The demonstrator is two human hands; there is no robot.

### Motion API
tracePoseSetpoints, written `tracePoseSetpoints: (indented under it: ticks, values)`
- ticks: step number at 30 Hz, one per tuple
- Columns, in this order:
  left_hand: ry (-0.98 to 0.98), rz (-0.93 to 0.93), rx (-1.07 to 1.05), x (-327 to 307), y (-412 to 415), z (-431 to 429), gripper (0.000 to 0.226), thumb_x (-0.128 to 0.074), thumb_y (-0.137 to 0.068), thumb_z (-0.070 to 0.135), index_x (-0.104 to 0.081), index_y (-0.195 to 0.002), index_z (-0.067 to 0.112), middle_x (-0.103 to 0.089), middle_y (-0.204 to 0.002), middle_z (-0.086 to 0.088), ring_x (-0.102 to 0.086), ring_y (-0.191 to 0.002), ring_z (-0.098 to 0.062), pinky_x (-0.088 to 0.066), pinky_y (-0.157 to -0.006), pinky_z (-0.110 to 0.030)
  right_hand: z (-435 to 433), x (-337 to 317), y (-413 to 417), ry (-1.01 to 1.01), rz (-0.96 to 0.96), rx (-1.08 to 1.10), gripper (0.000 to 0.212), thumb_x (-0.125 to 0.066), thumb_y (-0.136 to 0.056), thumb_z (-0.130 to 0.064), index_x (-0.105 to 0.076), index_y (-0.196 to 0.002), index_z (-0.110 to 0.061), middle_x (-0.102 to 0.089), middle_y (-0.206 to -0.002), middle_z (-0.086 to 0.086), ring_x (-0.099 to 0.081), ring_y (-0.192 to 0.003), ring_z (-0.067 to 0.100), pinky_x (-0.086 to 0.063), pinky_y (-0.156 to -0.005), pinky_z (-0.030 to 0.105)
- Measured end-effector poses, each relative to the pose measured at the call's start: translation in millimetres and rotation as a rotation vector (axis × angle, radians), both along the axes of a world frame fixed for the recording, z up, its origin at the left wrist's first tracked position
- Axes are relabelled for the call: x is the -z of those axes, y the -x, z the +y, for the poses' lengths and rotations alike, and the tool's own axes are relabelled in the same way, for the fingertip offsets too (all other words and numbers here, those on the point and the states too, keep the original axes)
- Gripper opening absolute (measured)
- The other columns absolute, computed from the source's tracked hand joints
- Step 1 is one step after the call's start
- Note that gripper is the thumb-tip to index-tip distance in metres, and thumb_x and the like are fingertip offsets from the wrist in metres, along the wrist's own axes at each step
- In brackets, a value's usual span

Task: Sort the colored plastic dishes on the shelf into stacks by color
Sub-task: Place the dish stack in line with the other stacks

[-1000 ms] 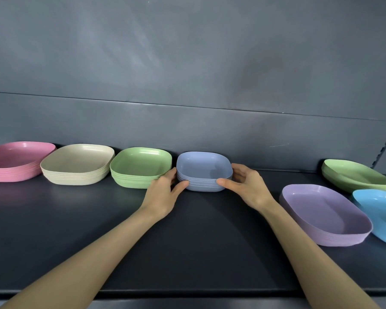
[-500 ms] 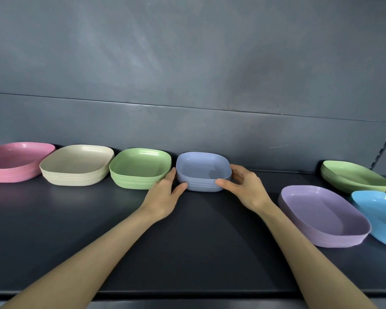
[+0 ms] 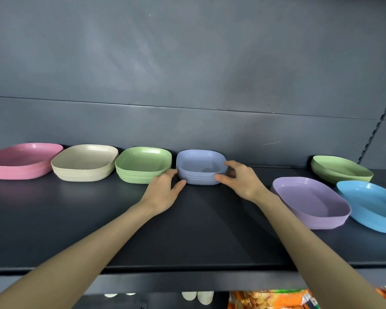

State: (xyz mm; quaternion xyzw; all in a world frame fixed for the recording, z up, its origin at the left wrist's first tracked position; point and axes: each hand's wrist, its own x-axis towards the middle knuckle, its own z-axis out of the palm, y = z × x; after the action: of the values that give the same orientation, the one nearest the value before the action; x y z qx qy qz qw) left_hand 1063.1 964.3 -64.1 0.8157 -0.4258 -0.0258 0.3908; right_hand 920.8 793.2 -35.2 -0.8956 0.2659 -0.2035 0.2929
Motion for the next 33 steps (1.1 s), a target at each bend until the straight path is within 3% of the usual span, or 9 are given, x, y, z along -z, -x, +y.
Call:
tracePoseSetpoints:
  ticks: [4, 8, 12, 18, 22, 27, 33]
  values:
    - [-0.093, -0.134, 0.022, -27, 5, 11, 0.032, -0.056, -0.092, 0.031, -0.059, -0.118, 0.012, -0.067, -0.109, -0.004, -0.06, -0.104, -0.025, -0.048, -0.092, -0.038, 6, -24, 9, 0.125, 0.1, -0.012, 0.055, -0.067, -0.086, -0.032, -0.051, -0.132, -0.008, -0.052, -0.135, 0.006, -0.048, -0.125, 0.023, -0.04, -0.101, 0.03]
    - [-0.154, -0.312, 0.056, -70, 19, 11, 0.045, -0.056, -0.092, 0.036, -0.051, -0.132, 0.015, -0.062, -0.122, -0.004, -0.055, -0.114, -0.025, -0.044, -0.095, -0.037, 8, -61, 28, 0.273, 0.148, 0.013, 0.057, -0.065, -0.088, -0.032, -0.047, -0.136, -0.008, -0.044, -0.142, 0.01, -0.039, -0.131, 0.025, -0.033, -0.105, 0.031]
    - [-0.195, -0.477, 0.109, -109, 39, 3, 0.055, -0.053, -0.093, 0.04, -0.04, -0.141, 0.018, -0.046, -0.143, -0.003, -0.042, -0.131, -0.024, -0.035, -0.106, -0.038, 2, -95, 55, 0.391, 0.149, 0.072, 0.058, -0.065, -0.088, -0.031, -0.044, -0.138, -0.009, -0.041, -0.143, 0.011, -0.036, -0.133, 0.027, -0.033, -0.107, 0.035]
    - [-0.209, -0.696, 0.116, -145, 81, -20, 0.061, -0.051, -0.092, 0.046, -0.032, -0.144, 0.021, -0.041, -0.145, -0.005, -0.033, -0.135, -0.024, -0.023, -0.108, -0.036, -17, -125, 108, 0.484, 0.132, 0.128, 0.063, -0.067, -0.086, -0.031, -0.04, -0.14, -0.011, -0.037, -0.147, 0.009, -0.035, -0.134, 0.027, -0.032, -0.11, 0.039]
    - [-0.13, -0.757, 0.104, -159, 120, -39, 0.062, -0.051, -0.091, 0.049, -0.032, -0.144, 0.022, -0.045, -0.139, -0.004, -0.036, -0.129, -0.024, -0.024, -0.106, -0.037, -35, -133, 156, 0.528, 0.126, 0.149, 0.064, -0.066, -0.086, -0.031, -0.039, -0.141, -0.012, -0.035, -0.147, 0.009, -0.037, -0.132, 0.028, -0.035, -0.107, 0.039]
    - [-0.12, -0.797, 0.071, -153, 171, -59, 0.066, -0.049, -0.091, 0.052, -0.027, -0.146, 0.023, -0.037, -0.146, -0.001, -0.03, -0.135, -0.022, -0.019, -0.11, -0.035, -50, -133, 207, 0.557, 0.125, 0.13, 0.065, -0.066, -0.087, -0.03, -0.037, -0.143, -0.013, -0.031, -0.149, 0.01, -0.036, -0.133, 0.031, -0.035, -0.106, 0.043]
    - [-0.164, -0.743, 0.021, -130, 237, -81, 0.072, -0.05, -0.088, 0.055, -0.023, -0.148, 0.026, -0.035, -0.148, 0.001, -0.029, -0.135, -0.022, -0.019, -0.11, -0.036, -78, -117, 275, 0.565, 0.137, 0.084, 0.064, -0.063, -0.089, -0.033, -0.035, -0.143, -0.014, -0.03, -0.151, 0.006, -0.036, -0.134, 0.029, -0.036, -0.105, 0.041]
